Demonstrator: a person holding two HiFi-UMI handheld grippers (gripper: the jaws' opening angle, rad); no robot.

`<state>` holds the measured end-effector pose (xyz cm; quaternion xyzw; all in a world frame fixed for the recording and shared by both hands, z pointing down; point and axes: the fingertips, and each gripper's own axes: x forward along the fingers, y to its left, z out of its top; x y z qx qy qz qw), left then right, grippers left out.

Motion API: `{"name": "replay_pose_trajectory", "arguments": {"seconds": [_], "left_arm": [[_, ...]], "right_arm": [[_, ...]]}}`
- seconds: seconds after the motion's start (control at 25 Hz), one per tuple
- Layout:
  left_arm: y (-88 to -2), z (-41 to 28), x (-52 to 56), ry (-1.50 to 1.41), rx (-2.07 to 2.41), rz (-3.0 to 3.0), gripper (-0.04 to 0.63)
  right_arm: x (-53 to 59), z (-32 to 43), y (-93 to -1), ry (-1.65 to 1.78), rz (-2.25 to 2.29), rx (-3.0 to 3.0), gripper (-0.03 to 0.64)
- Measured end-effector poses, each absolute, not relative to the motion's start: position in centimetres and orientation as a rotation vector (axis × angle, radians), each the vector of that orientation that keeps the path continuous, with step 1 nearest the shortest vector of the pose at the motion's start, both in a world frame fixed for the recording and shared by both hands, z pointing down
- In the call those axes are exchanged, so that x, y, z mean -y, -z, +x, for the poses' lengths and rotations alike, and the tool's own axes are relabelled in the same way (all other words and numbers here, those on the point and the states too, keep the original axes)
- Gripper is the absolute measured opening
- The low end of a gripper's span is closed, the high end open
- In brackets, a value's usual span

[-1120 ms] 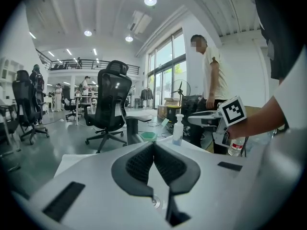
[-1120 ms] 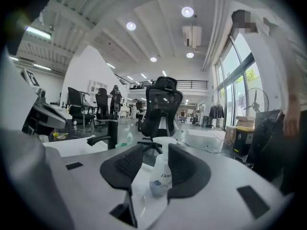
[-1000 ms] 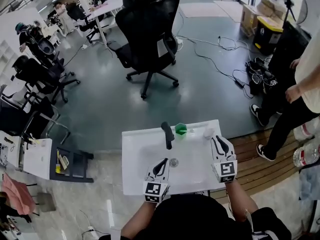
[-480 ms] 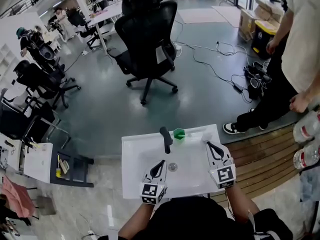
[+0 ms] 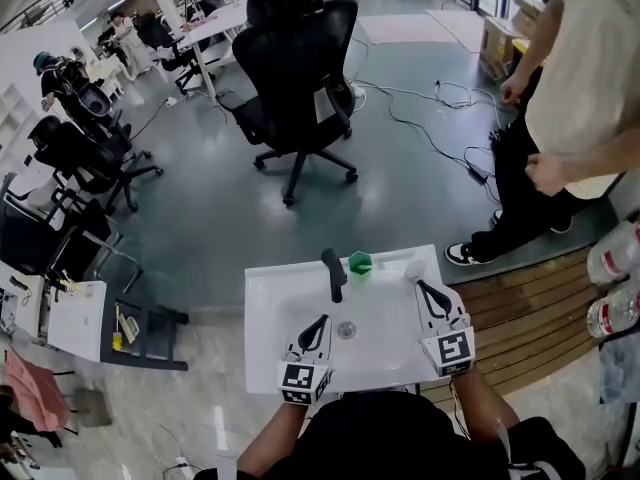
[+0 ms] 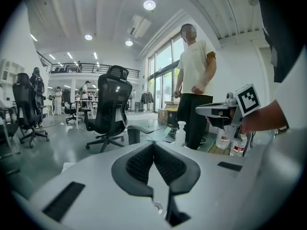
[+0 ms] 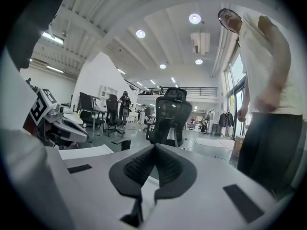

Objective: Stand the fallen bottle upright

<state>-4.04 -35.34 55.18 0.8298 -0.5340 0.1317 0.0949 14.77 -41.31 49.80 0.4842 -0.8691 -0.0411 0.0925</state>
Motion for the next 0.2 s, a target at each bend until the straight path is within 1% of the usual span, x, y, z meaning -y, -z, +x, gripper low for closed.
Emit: {"name": "replay_pose_trajectory", "arguments": {"seconds": [0.2], "left_arm": [[-55.21, -4.23, 35.33, -0.386, 1.59, 2.452, 0.017]], "right_arm": [[40.97, 14.65, -49.82, 0.017, 1.45, 2.58, 0.011]]}}
